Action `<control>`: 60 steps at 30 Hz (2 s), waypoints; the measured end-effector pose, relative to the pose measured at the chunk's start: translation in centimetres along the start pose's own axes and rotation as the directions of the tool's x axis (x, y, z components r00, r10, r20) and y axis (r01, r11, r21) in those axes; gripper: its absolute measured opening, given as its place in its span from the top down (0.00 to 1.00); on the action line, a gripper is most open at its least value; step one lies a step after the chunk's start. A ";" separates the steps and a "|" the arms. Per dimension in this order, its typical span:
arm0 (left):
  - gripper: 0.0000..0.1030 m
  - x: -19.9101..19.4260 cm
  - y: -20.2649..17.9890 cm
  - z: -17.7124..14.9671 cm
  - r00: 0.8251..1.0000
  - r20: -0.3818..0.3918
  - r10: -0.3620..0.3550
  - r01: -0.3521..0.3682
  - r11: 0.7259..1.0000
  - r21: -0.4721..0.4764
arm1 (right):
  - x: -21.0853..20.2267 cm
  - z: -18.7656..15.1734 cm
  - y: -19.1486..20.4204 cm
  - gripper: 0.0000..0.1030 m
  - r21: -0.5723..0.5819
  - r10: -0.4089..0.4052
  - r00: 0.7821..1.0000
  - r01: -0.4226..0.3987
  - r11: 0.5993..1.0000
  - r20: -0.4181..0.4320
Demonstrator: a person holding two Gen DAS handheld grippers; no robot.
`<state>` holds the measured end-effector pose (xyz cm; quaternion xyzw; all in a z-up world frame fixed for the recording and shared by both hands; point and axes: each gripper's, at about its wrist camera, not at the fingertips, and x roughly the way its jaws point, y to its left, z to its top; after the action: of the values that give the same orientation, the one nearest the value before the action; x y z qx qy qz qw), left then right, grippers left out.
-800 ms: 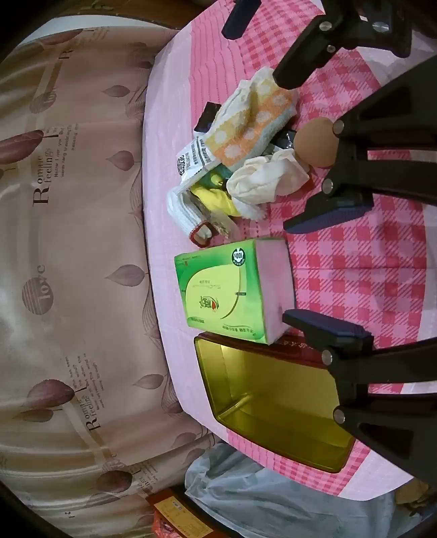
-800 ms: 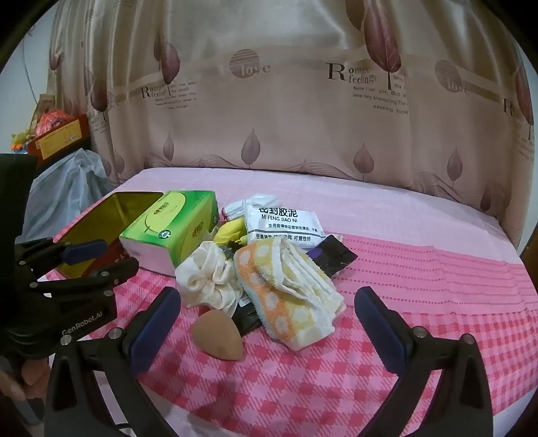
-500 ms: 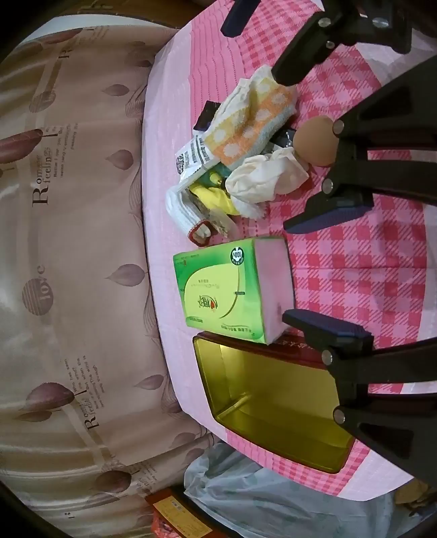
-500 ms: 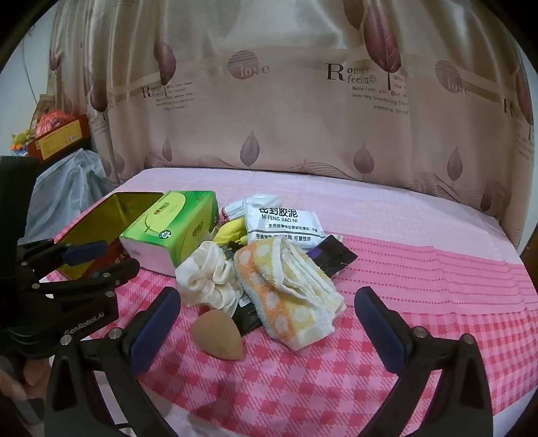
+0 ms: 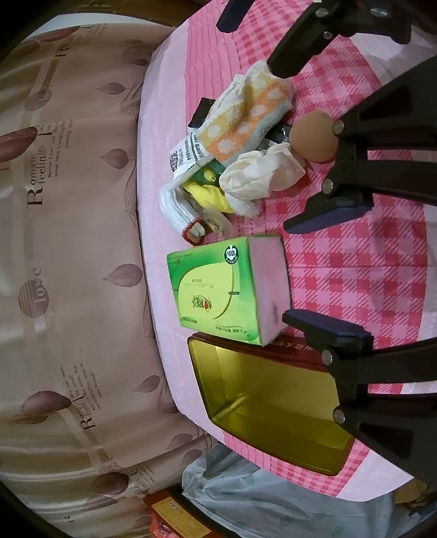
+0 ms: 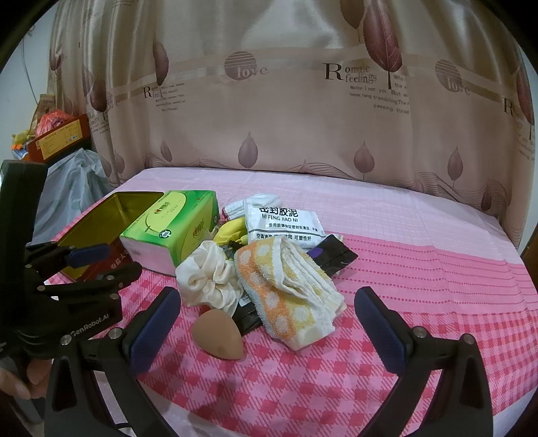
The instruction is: Organize soft objects
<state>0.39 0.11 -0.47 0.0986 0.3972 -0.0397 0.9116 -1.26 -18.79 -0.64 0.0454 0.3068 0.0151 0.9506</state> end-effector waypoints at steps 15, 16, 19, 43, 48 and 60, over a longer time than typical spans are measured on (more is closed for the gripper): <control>0.54 0.3 0.0 -0.1 1.000 -0.007 0.007 -0.007 1.000 -0.004 | 0.2 -0.1 0.0 0.01 -0.002 -0.002 1.000 0.002 1.000 -0.006; 0.54 0.3 0.0 -0.1 1.000 -0.007 0.008 -0.008 1.000 -0.004 | 0.2 -0.1 0.0 0.01 -0.001 -0.003 1.000 0.003 1.000 -0.006; 0.54 0.3 0.1 -0.2 1.000 -0.008 0.011 -0.011 1.000 -0.003 | 0.3 -0.1 0.0 0.01 0.000 -0.009 1.000 0.009 1.000 -0.007; 0.54 0.9 0.0 -0.6 1.000 -0.017 0.016 -0.015 1.000 0.012 | 0.4 -0.1 -0.6 0.02 0.011 -0.079 0.997 0.079 0.997 -0.024; 0.54 0.9 0.0 -0.6 1.000 -0.017 0.017 -0.017 1.000 0.018 | 0.4 -0.2 -0.5 0.06 0.002 -0.086 0.996 0.086 0.996 -0.032; 0.54 1.1 -0.2 -0.7 1.000 -0.022 0.019 -0.019 1.000 0.023 | 0.7 -0.2 -0.6 0.15 0.006 -0.082 0.996 0.082 0.997 -0.039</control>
<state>0.66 0.11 -1.79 0.1131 0.4059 -0.0344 0.9062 -0.81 -19.28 -1.32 0.0361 0.3269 -0.0241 0.9441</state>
